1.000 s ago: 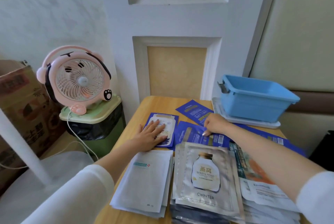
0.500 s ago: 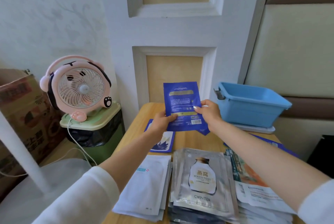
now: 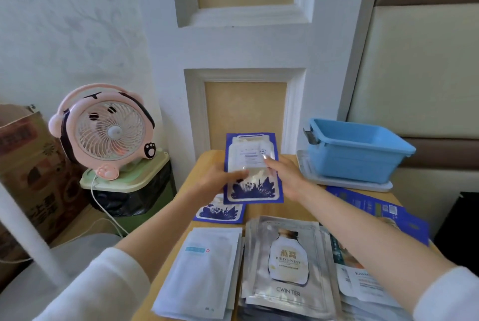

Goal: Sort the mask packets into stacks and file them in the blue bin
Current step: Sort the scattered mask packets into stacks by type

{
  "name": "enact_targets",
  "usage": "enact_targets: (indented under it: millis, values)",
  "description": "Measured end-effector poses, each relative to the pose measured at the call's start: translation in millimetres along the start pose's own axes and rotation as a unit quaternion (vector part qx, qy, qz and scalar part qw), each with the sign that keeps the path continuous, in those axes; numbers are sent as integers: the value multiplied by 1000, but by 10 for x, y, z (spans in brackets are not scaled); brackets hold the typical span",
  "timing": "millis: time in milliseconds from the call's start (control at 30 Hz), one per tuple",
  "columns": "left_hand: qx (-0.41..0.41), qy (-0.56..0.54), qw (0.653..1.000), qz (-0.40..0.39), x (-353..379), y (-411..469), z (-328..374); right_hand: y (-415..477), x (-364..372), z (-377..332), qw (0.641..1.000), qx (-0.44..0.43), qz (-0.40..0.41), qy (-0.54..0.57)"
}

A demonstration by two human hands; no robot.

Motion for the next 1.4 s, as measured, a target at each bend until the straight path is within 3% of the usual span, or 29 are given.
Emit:
enact_targets:
  millis: [67, 133, 167, 233, 367, 567, 667, 733, 833, 900, 933, 967, 1000, 1067, 1100, 1133, 1200, 1267, 1333, 1400]
  values:
    - [28, 42, 998, 23, -85, 46, -38, 71, -22, -46, 973, -72, -28, -217]
    - [0, 15, 999, 46, -184, 96, -118, 121, -123, -4, 873, -122, -67, -467]
    - [-23, 4, 998, 51, -231, 120, -181, 166, -214, 84, 826, -119, -82, -545]
    - [-64, 41, 995, 67, -304, 173, -348, 272, -445, 323, 774, -63, -91, -623]
    - [-88, 176, 977, 86, -311, 218, -582, 410, -705, 603, 716, -14, -97, -691]
    - [-97, 289, 945, 120, -291, 276, -648, 544, -787, 604, 623, -53, -81, -776]
    - [-96, 336, 927, 135, -302, 245, -657, 563, -747, 471, 612, -59, -91, -783]
    - [-74, 383, 905, 169, -321, 240, -640, 539, -643, 403, 599, -56, -103, -792]
    - [20, 444, 869, 217, -274, 242, -559, 495, -453, 407, 536, -88, -126, -830]
    - [52, 469, 866, 165, -189, 252, -552, 470, -419, 422, 507, -120, -121, -845]
    - [41, 475, 871, 121, -149, 252, -574, 466, -437, 415, 512, -123, -121, -842]
    - [28, 479, 873, 89, -122, 256, -592, 454, -461, 361, 539, -115, -116, -827]
    - [34, 478, 874, 84, -112, 233, -567, 453, -493, 283, 593, -110, -97, -792]
    - [75, 432, 892, 115, -117, 159, -430, 437, -566, 87, 792, -79, -26, -605]
    - [82, 367, 920, 114, -108, 102, -348, 416, -589, 17, 889, -74, 7, -452]
    - [74, 279, 953, 95, -81, 54, -281, 368, -578, -43, 954, -70, 21, -290]
    - [19, 84, 996, 2, 60, -5, -179, 224, -451, -111, 997, -43, -9, -71]
    - [-7, -70, 995, -68, 224, -13, -96, 61, -300, -105, 998, -19, -52, -18]
    - [1, -162, 986, -35, 273, -13, -15, -55, -211, -61, 997, 0, -71, -19]
    - [-10, -185, 982, 41, 236, -34, -7, -141, -187, -55, 994, 13, -92, -48]
Point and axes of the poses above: each hand's wrist, its own y-axis towards the middle knuckle, its own x-axis out of the palm, z = x × y, the point moved 5 cm from there along y, towards the middle knuckle, and after that the axes turned 10 degrees about -x, right-handed, at the moved point
